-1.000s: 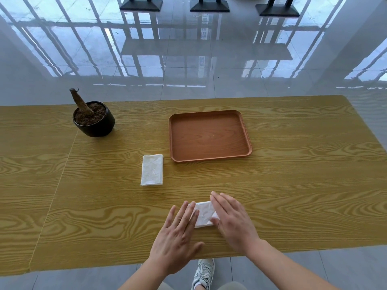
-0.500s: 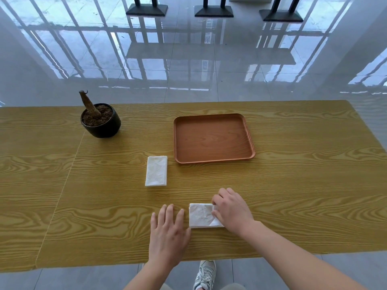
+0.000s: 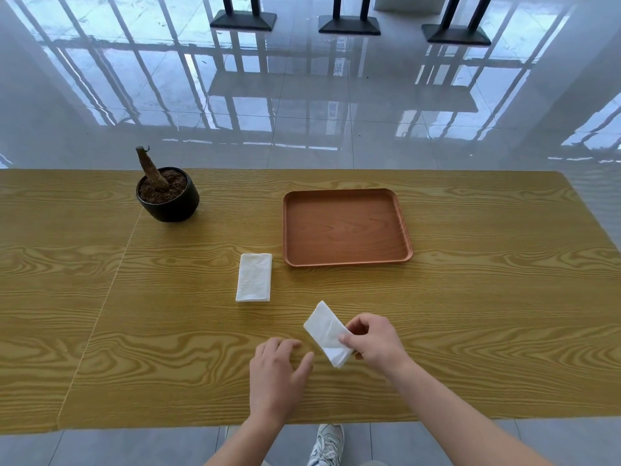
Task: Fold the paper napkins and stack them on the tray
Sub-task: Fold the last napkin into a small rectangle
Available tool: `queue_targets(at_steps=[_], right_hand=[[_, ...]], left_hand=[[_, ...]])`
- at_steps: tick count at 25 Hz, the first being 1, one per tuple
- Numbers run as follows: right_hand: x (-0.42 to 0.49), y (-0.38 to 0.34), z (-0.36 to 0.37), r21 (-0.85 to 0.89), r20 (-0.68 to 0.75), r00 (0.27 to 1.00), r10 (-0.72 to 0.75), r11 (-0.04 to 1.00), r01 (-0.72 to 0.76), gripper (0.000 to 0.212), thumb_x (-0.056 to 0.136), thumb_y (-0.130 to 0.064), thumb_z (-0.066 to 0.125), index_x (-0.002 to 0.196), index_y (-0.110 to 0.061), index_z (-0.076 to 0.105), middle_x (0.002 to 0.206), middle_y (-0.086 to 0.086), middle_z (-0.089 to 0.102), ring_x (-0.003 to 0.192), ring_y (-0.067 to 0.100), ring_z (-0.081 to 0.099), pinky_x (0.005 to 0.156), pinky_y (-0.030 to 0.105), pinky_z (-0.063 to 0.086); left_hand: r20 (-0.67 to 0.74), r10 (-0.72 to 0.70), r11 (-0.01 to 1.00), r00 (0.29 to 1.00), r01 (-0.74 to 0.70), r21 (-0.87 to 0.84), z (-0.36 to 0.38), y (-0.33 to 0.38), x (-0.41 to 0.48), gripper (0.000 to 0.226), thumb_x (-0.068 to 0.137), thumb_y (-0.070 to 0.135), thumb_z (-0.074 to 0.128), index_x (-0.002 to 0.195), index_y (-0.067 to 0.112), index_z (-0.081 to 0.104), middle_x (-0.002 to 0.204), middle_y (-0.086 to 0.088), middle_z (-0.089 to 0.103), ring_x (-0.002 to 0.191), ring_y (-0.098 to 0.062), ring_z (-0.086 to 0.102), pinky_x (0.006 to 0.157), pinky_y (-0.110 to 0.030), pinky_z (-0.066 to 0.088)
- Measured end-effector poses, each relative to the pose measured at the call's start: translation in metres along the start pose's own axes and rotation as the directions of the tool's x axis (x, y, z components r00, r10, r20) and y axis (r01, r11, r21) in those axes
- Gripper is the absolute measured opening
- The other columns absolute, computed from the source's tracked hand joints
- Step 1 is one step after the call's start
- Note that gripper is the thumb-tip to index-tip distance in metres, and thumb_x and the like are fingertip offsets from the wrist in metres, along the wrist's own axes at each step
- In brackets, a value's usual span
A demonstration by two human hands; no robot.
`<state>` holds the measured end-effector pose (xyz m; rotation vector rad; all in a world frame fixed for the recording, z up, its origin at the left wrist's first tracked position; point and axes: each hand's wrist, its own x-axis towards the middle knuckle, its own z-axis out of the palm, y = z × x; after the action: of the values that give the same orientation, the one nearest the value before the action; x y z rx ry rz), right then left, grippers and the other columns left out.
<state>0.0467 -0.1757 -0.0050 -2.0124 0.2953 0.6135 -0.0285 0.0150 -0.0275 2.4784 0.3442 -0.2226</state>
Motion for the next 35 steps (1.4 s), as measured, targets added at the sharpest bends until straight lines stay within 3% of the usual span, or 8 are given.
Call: queue_targets(at_steps=[3, 6, 8, 12, 15, 20, 30, 35], right_hand=[[-0.006, -0.01, 0.006, 0.186, -0.018, 1.0, -0.007, 0.983, 0.01, 0.009, 0.082, -0.011, 0.077, 0.081, -0.009, 0.068, 0.074, 0.0, 0.071, 0.064, 0.008, 0.066, 0.061, 0.027, 0.058], [-0.008, -0.02, 0.015, 0.299, -0.024, 0.999, -0.034, 0.954, 0.04, 0.008, 0.084, -0.01, 0.076, 0.084, -0.007, 0.068, 0.076, 0.004, 0.072, 0.065, 0.01, 0.067, 0.06, 0.026, 0.058], [-0.009, -0.024, 0.02, 0.345, -0.029, 0.998, -0.052, 0.937, 0.059, 0.008, 0.085, -0.01, 0.075, 0.083, -0.008, 0.068, 0.075, 0.002, 0.072, 0.067, 0.012, 0.068, 0.061, 0.027, 0.058], [-0.008, -0.028, 0.025, 0.37, -0.019, 0.998, -0.059, 0.927, 0.062, 0.008, 0.085, -0.01, 0.075, 0.083, -0.008, 0.067, 0.075, 0.003, 0.072, 0.067, 0.013, 0.068, 0.061, 0.028, 0.058], [-0.006, -0.026, 0.025, 0.369, -0.005, 0.999, -0.046, 0.929, 0.044, 0.01, 0.085, -0.011, 0.075, 0.085, -0.005, 0.067, 0.077, 0.007, 0.072, 0.066, 0.015, 0.066, 0.062, 0.031, 0.057], [-0.002, -0.031, 0.028, 0.32, 0.064, 0.997, -0.044, 0.947, 0.021, 0.016, 0.089, -0.021, 0.072, 0.082, -0.007, 0.069, 0.069, 0.002, 0.071, 0.057, 0.015, 0.061, 0.057, 0.033, 0.053], [0.038, -0.081, 0.071, 0.209, 0.06, 0.99, -0.124, 0.972, 0.109, 0.012, 0.085, -0.016, 0.074, 0.076, -0.013, 0.068, 0.062, -0.004, 0.066, 0.051, 0.011, 0.055, 0.051, 0.027, 0.048], [0.064, -0.106, 0.103, 0.153, 0.002, 0.998, -0.065, 0.986, 0.064, 0.011, 0.084, -0.018, 0.076, 0.077, -0.014, 0.068, 0.064, -0.004, 0.068, 0.053, 0.012, 0.059, 0.058, 0.035, 0.053]], left_hand=[[0.165, -0.148, 0.901, 0.975, 0.202, -0.383, -0.008, 0.013, 0.006, 0.036, 0.087, 0.053, 0.064, 0.107, 0.024, 0.072, 0.089, 0.013, 0.072, 0.083, 0.0, 0.064, 0.077, -0.026, 0.053], [0.409, -0.262, 0.523, 0.874, 0.485, -0.701, -0.009, 0.026, 0.013, 0.041, 0.083, 0.05, 0.071, 0.106, 0.015, 0.073, 0.087, 0.002, 0.074, 0.081, -0.013, 0.069, 0.07, -0.031, 0.056], [0.521, -0.28, 0.305, 0.807, 0.589, -0.748, -0.01, 0.028, 0.02, 0.042, 0.081, 0.047, 0.075, 0.103, 0.011, 0.075, 0.089, -0.007, 0.074, 0.083, -0.023, 0.071, 0.071, -0.037, 0.056], [0.55, -0.293, 0.183, 0.782, 0.61, -0.771, -0.015, 0.026, 0.025, 0.032, 0.079, 0.024, 0.081, 0.103, 0.005, 0.072, 0.088, -0.012, 0.077, 0.081, -0.026, 0.073, 0.069, -0.036, 0.054], [0.437, -0.354, 0.267, 0.827, 0.537, -0.8, -0.021, 0.022, 0.026, 0.021, 0.081, 0.012, 0.079, 0.099, 0.006, 0.072, 0.086, -0.012, 0.078, 0.074, -0.021, 0.073, 0.066, -0.033, 0.053], [0.258, -0.358, 0.467, 0.897, 0.412, -0.783, -0.038, 0.018, 0.029, 0.01, 0.082, 0.013, 0.079, 0.09, 0.011, 0.075, 0.078, -0.008, 0.078, 0.063, -0.014, 0.069, 0.056, -0.024, 0.052], [0.075, -0.404, 0.54, 0.912, 0.304, -0.785, -0.088, -0.006, 0.075, 0.004, 0.084, 0.004, 0.074, 0.086, 0.008, 0.074, 0.067, -0.002, 0.075, 0.054, -0.006, 0.066, 0.048, -0.014, 0.048], [0.046, -0.422, 0.618, 0.905, 0.324, -0.716, -0.103, -0.03, 0.109, 0.004, 0.083, 0.012, 0.076, 0.087, 0.014, 0.076, 0.079, -0.004, 0.077, 0.072, -0.017, 0.07, 0.071, -0.032, 0.057]])
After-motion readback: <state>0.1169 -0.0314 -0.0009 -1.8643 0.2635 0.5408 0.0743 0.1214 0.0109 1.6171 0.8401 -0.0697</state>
